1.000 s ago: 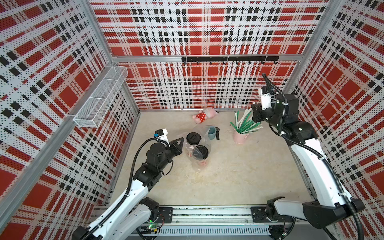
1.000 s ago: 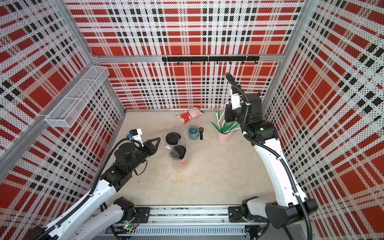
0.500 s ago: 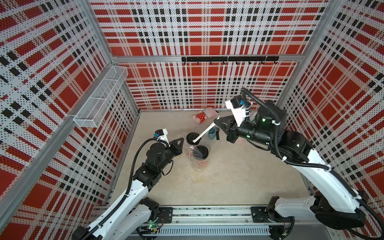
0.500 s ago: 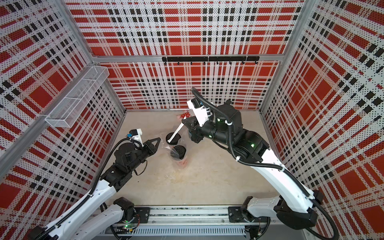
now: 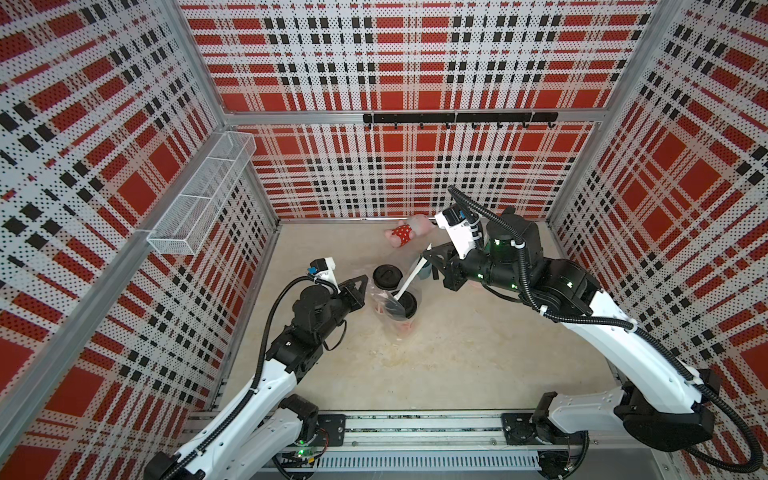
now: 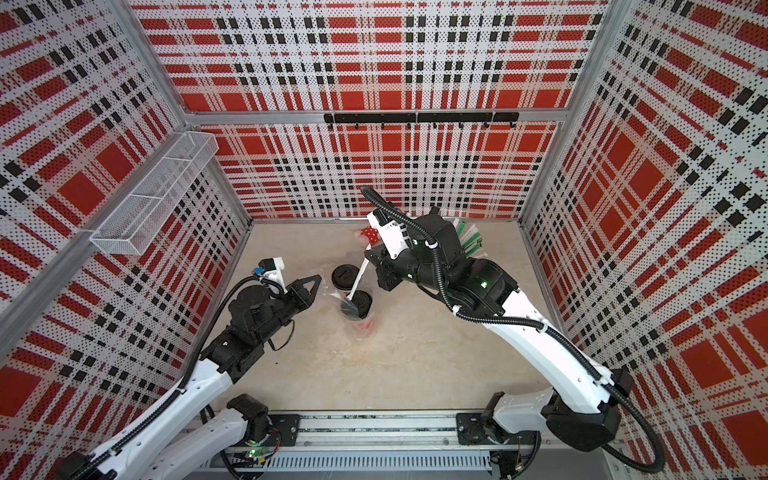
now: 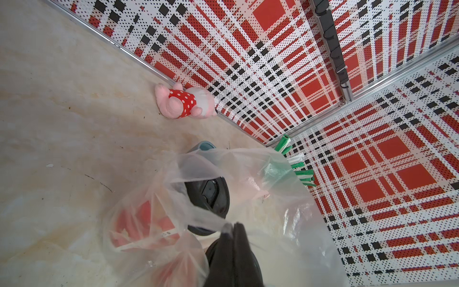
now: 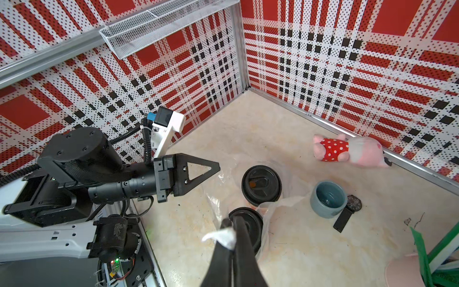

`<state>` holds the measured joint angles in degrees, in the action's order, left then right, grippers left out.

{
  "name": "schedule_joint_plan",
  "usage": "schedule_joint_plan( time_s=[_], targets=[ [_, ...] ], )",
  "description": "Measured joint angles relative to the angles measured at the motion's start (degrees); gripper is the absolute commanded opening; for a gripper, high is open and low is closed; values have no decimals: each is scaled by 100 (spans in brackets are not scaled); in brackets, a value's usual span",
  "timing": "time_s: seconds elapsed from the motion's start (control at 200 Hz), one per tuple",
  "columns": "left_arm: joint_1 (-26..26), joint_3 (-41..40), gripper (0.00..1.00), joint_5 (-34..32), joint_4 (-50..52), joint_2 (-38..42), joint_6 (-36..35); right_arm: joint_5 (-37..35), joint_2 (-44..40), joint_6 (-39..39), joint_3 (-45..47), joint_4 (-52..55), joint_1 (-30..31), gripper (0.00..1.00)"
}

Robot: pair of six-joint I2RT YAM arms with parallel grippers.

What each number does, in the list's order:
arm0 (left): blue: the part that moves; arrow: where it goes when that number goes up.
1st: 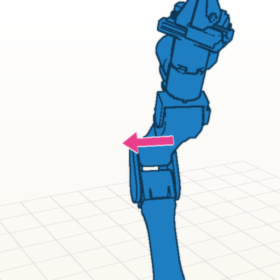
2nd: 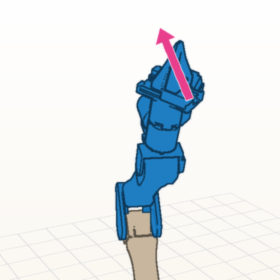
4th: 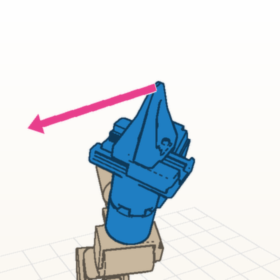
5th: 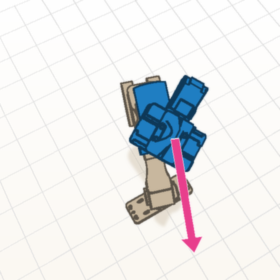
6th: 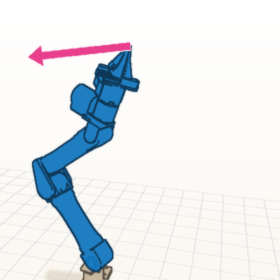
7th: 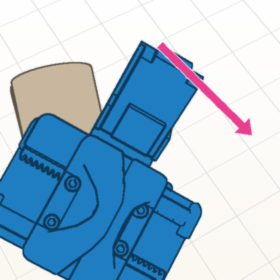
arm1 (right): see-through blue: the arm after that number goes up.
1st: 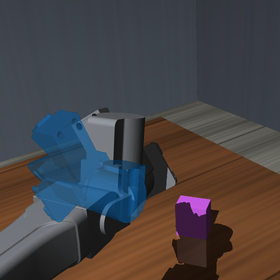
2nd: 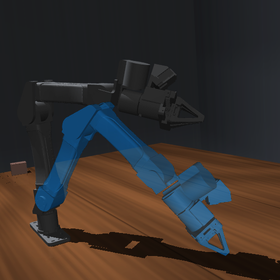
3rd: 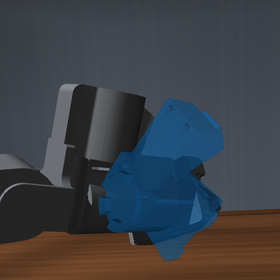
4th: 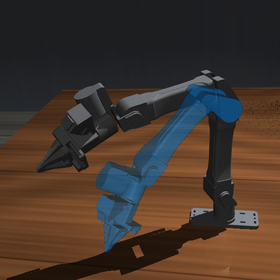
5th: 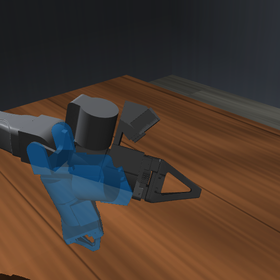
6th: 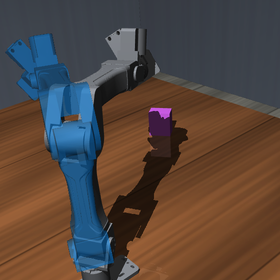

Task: Pack milk tea into plastic carrier bags
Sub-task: Place the straw in the plastic carrier bag.

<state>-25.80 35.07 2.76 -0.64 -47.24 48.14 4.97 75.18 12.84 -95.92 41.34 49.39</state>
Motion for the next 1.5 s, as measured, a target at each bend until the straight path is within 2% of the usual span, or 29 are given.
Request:
schedule_joint_plan(
  time_s=[0.356, 1.037, 1.353, 1.498],
  targets=[
    [0, 9, 2, 0, 0, -74, -2, 765, 133, 105, -28, 273, -282, 0],
    [0, 11, 2, 31, -4, -98, -4, 1027, 1021, -76, -1082, 1443, -640, 0],
    [0, 87, 2, 35, -42, -157, -2, 1091, 1121, -247, -1091, 1609, -682, 0],
    [0, 98, 2, 46, -63, -157, -2, 1137, 1108, -415, -745, 1333, -682, 0]
  ],
)
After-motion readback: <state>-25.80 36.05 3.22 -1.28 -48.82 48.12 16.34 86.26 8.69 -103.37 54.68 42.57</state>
